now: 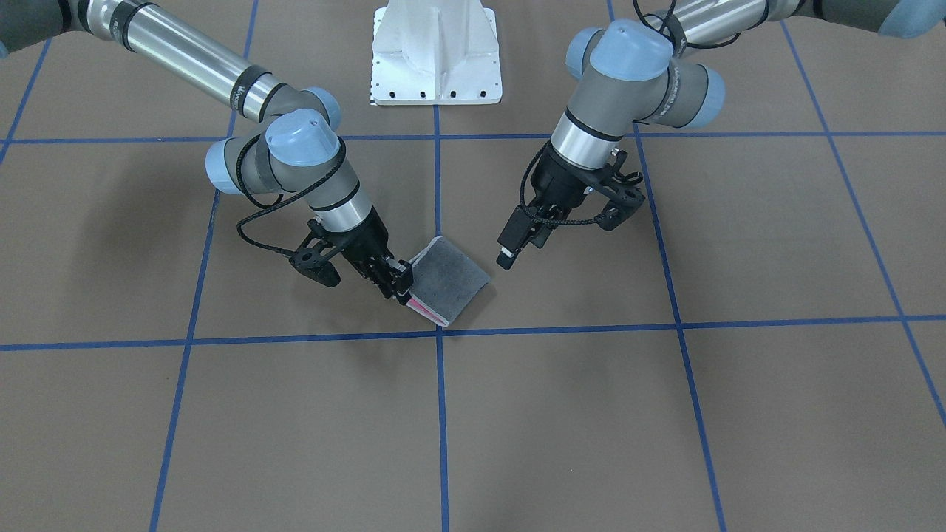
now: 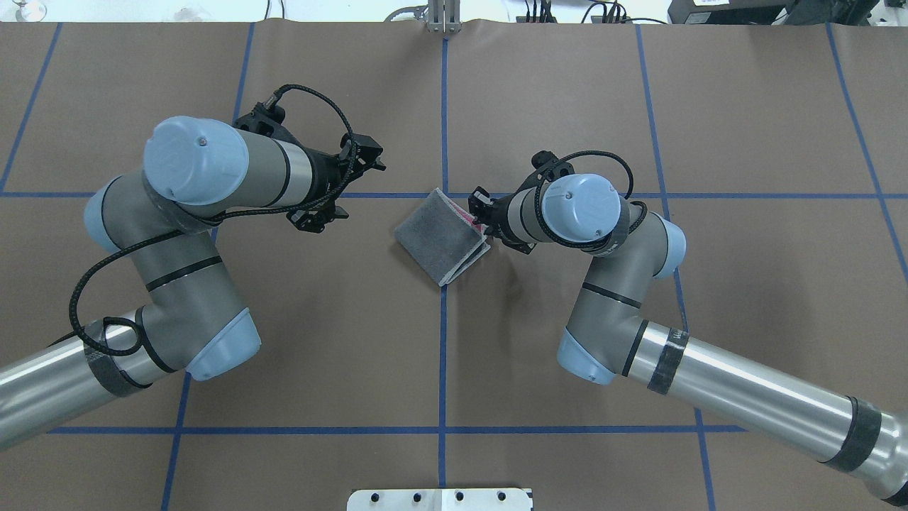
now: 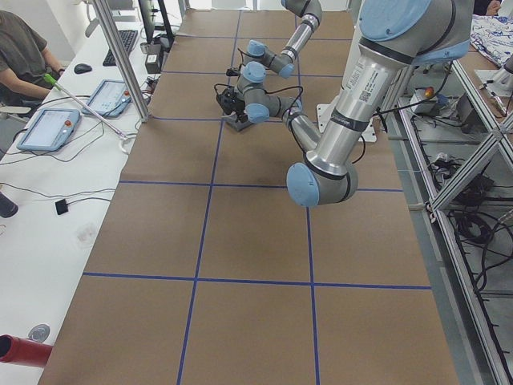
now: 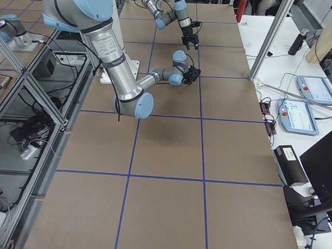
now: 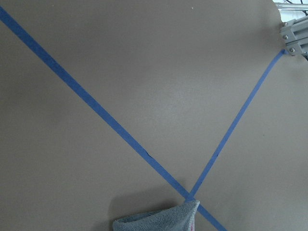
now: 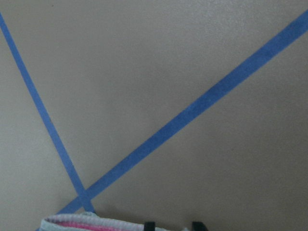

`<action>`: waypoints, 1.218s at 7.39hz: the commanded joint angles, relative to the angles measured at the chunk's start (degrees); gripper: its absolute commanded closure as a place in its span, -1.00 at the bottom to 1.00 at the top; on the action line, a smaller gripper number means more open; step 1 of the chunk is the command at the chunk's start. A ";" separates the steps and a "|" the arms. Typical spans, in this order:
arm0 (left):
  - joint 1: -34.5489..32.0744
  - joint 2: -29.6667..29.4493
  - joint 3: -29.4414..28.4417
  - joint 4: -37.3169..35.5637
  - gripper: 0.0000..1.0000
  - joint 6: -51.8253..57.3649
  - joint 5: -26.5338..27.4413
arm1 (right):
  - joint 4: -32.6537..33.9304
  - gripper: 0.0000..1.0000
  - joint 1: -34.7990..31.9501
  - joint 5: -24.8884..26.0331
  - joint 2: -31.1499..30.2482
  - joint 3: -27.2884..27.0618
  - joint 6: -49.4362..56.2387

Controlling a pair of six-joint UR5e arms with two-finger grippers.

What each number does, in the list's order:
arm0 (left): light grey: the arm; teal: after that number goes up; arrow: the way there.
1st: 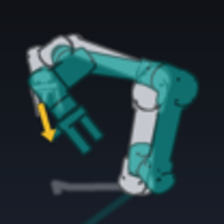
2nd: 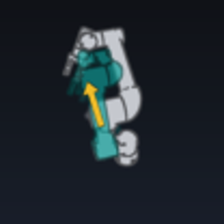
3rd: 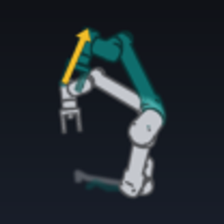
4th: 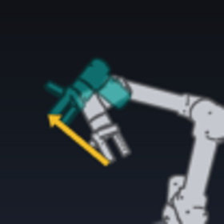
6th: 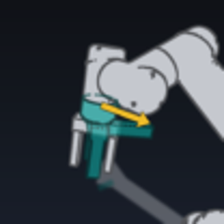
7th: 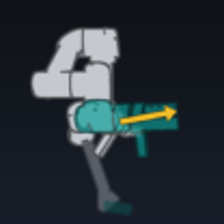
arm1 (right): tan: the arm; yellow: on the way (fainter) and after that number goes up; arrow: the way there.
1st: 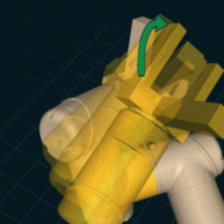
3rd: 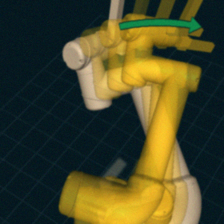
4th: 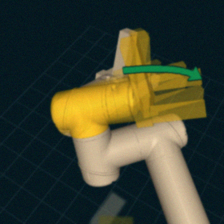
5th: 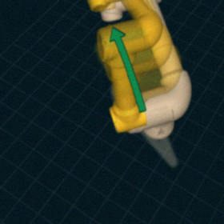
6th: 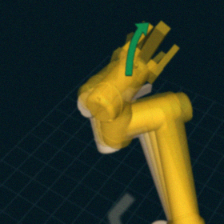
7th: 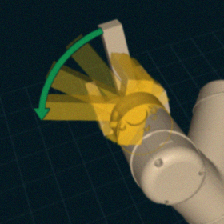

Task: Fold towel twice with both arms

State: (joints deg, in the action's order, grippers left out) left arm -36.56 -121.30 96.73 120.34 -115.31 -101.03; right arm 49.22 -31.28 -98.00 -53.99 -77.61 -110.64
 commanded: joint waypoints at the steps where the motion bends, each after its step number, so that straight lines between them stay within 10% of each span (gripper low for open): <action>1: 0.00 0.01 0.04 0.07 -0.98 0.00 0.05 | 0.00 0.60 -0.01 0.00 -0.06 0.00 -0.10; 9: 0.09 0.01 0.04 -0.02 -0.98 -0.09 0.05 | 0.44 1.00 -0.01 -0.09 -0.50 -2.90 -0.81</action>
State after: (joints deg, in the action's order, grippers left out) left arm -36.51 -121.29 96.77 120.32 -115.40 -100.99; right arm 49.49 -31.29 -98.08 -54.33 -79.70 -111.48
